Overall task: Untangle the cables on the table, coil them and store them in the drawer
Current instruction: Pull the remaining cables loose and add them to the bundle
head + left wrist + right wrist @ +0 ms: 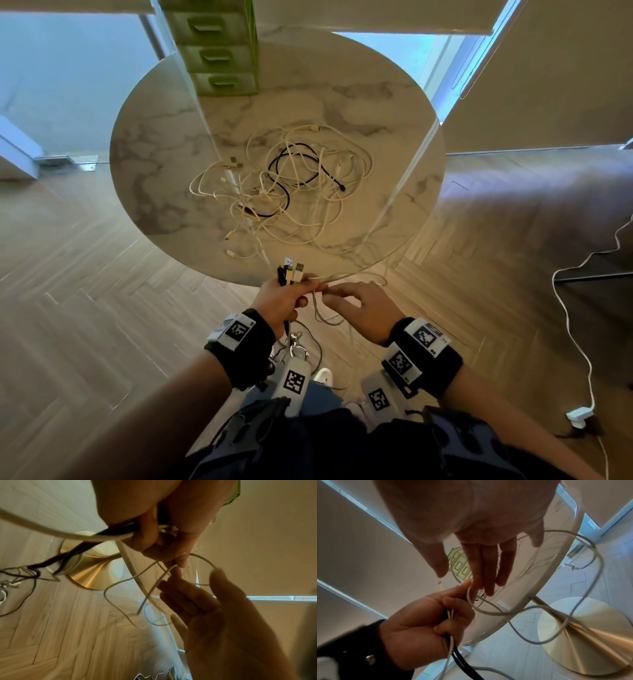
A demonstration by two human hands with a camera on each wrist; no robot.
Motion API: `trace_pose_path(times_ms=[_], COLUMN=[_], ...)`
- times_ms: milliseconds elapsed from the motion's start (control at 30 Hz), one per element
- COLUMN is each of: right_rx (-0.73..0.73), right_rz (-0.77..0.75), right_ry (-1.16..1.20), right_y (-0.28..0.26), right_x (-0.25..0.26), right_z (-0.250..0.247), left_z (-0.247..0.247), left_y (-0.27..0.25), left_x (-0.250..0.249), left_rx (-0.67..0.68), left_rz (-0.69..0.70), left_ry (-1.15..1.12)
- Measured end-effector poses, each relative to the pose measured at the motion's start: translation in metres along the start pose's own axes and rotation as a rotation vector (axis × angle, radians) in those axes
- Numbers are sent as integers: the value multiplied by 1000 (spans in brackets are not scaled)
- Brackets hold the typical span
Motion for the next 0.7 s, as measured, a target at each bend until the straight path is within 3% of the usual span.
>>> trace_pose_path(times_ms=[167, 400, 467, 533, 700], right_rx=[-155, -8, 125, 192, 154], right_rz=[113, -121, -209, -188, -47], right_ry=[116, -179, -361, -424, -484], right_y=[14, 2, -9, -22, -22], right_x=[8, 12, 3, -11, -45], right_z=[12, 17, 18, 21, 14], left_z=[5, 7, 4, -1, -7], left_y=[-1, 8, 13, 17, 21], left_x=[8, 3, -12, -32, -50], left_rx=[-31, 35, 54, 89, 152], left_rz=[-4, -175, -199, -189, -119], left_ry=[-121, -324, -432, -513, -561])
Point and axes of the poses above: each hand's wrist, its own y-axis towards the middle knuckle, its own z-axis out of the palm, x = y × z, the point moved 2 cm from there along y, towards the middle knuckle, and after that the axes turned 7 degrees about -x, right-handed, at the moved point
